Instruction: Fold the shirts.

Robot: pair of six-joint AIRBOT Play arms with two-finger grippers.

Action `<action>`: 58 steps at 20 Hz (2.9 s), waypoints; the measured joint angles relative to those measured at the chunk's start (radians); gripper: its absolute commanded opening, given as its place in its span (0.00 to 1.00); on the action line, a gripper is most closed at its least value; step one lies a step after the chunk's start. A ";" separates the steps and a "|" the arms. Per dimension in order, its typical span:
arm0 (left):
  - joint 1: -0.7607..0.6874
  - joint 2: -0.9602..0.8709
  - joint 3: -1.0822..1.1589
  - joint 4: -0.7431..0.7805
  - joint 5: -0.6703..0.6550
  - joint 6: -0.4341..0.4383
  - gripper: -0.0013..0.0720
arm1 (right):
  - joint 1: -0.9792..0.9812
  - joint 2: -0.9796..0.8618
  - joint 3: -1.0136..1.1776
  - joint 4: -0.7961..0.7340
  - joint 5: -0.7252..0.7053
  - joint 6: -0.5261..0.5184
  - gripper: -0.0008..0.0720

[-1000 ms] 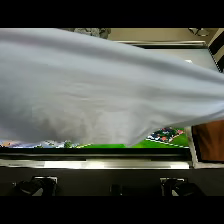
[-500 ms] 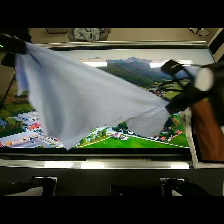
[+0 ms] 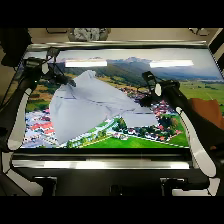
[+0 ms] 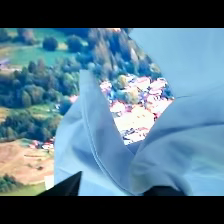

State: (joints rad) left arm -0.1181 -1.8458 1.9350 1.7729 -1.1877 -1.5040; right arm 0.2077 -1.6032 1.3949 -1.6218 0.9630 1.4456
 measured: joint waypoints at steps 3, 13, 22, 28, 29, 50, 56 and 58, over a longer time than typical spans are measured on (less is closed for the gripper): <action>0.033 0.011 0.021 -0.074 -0.072 -0.008 0.99 | -0.035 -0.008 0.095 0.034 0.024 -0.027 0.80; 0.414 0.271 -0.317 -0.481 -0.434 -0.021 0.98 | -0.467 0.002 0.332 0.351 0.527 -0.365 0.79; 0.495 0.550 -1.103 -0.650 -0.204 0.095 0.96 | -0.523 0.002 0.335 0.375 0.626 -0.438 0.78; 0.409 0.560 -1.213 -0.689 -0.057 0.089 0.59 | -0.526 0.002 0.335 0.386 0.636 -0.444 0.88; 0.401 0.560 -1.218 -0.691 -0.036 0.078 0.51 | -0.522 0.002 0.335 0.386 0.639 -0.445 0.88; 0.378 0.623 -1.191 -0.688 0.102 0.088 0.06 | -0.242 -0.162 0.078 0.698 0.376 -0.469 0.08; 0.379 0.680 -0.905 -0.687 0.049 0.102 0.06 | -0.236 -0.067 0.200 0.651 0.328 -0.512 0.08; 0.382 0.718 -0.696 -0.670 0.042 0.096 0.06 | -0.253 0.022 0.315 0.600 0.303 -0.528 0.09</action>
State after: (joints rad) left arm 0.2642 -1.1282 1.2392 1.1027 -1.1454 -1.4078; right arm -0.0456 -1.5814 1.7096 -1.0214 1.2655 0.9176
